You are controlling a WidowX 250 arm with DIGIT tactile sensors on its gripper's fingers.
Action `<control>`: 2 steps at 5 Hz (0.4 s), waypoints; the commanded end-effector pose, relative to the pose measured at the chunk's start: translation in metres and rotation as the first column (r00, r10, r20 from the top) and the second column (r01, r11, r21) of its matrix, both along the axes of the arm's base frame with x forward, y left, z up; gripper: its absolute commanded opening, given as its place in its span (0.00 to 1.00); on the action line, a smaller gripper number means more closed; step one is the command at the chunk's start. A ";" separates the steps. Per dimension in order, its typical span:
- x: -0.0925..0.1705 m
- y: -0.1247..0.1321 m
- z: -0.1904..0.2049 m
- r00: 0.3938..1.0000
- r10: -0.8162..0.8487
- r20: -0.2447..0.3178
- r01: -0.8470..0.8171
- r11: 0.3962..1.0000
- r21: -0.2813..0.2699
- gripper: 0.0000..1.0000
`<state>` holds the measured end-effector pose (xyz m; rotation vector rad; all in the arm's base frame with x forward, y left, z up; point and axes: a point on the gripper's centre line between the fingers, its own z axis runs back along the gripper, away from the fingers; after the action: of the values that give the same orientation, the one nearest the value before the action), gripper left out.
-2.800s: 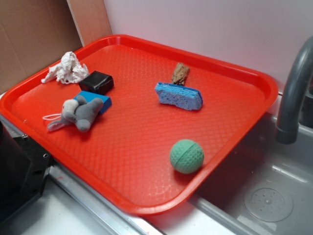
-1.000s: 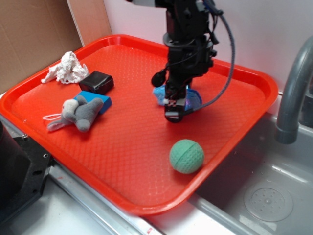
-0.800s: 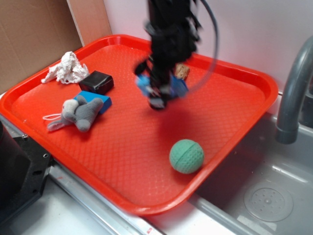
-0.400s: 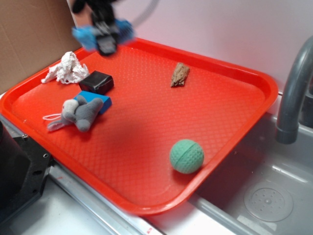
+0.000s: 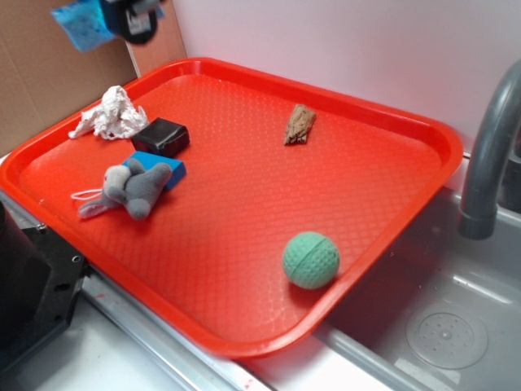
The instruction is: Grab the blue sponge.
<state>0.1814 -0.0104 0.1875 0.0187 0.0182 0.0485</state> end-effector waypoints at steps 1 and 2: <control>0.013 -0.011 0.022 0.943 0.293 0.161 -0.273 0.953 -0.134 0.00; 0.017 -0.018 0.022 0.945 0.255 0.205 -0.236 0.965 -0.116 0.00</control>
<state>0.1928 -0.0038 0.1963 -0.0775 -0.1658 0.2984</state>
